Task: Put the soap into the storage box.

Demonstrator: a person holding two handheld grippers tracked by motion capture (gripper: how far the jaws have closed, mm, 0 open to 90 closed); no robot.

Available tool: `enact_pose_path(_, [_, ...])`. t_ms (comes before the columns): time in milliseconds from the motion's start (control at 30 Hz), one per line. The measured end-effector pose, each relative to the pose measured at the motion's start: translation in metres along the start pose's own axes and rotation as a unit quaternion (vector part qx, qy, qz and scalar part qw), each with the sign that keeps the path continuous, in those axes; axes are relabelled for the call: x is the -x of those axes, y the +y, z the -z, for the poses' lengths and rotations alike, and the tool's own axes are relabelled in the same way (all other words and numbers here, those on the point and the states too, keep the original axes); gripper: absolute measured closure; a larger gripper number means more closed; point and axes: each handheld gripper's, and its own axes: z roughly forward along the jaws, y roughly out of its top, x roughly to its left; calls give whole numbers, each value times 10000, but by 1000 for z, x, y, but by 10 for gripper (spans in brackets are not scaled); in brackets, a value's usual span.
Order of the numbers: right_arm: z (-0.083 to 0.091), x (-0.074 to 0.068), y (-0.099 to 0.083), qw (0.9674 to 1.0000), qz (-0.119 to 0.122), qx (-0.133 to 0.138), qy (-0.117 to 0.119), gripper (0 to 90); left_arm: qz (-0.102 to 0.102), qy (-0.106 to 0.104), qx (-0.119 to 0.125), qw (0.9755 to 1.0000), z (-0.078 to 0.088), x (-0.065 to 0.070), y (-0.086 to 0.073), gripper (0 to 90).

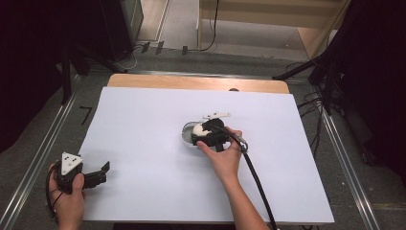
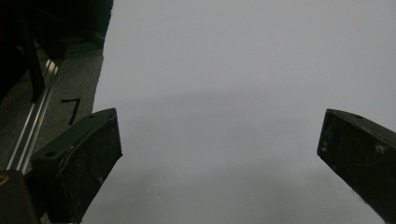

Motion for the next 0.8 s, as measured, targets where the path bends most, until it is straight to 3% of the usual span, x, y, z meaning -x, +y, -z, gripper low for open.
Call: enact_pose_path(800, [2, 2, -1, 10000, -85, 28, 1, 251, 11, 1, 5, 10000, 0, 0, 0, 3])
